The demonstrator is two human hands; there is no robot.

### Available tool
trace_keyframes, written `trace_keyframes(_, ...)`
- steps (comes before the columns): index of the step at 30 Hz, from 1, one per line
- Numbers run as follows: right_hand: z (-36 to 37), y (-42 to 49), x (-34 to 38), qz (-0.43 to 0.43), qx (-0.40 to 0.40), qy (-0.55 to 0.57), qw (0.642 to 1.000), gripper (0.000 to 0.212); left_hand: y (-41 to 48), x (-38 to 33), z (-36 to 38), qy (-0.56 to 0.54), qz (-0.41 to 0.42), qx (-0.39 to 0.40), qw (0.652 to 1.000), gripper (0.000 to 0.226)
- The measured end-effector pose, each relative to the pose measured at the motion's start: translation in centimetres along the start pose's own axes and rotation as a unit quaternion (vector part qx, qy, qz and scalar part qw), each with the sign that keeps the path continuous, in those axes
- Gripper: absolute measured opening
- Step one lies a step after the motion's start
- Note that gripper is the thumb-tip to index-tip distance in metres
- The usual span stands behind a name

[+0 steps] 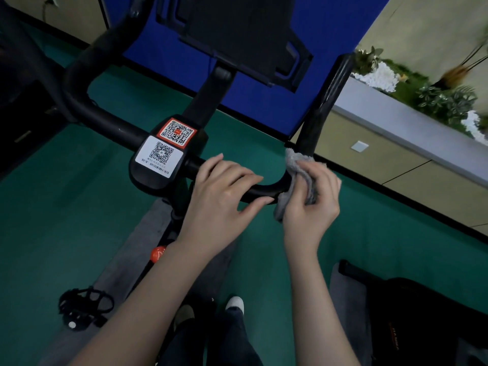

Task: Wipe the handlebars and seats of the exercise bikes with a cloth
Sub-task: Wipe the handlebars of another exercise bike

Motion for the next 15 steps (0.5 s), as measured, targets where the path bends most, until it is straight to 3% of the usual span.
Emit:
trace_keyframes(4,0.2,1.7,-1.0,0.02,0.03,0.022,0.999,0.023,0.0,-0.2,-0.1,0.006,0.002,-0.005,1.0,0.03)
trace_keyframes(7,-0.3,1.3,-0.3,-0.055,0.105,0.02,0.993,0.02,0.1,-0.4,-0.2,0.01,0.01,-0.002,1.0,0.029)
trace_keyframes(11,-0.3,2.6,-0.4,-0.145,0.243,0.031,0.959,0.017,0.1,-0.7,-0.2,0.019,0.008,0.003,1.0,0.03)
trace_keyframes(15,0.3,5.8,-2.1,-0.122,0.265,0.012,0.956,0.018,0.3,-1.2,0.2,0.012,-0.008,0.003,1.0,0.029)
Point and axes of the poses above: each hand's wrist, its own y-axis towards the middle knuckle, its own z-axis out of the palm, x = y × z, the point moved 5 cm from there along y, towards the middle knuckle, and after that the axes turned 15 degrees about -z, right-handed, at the moved point
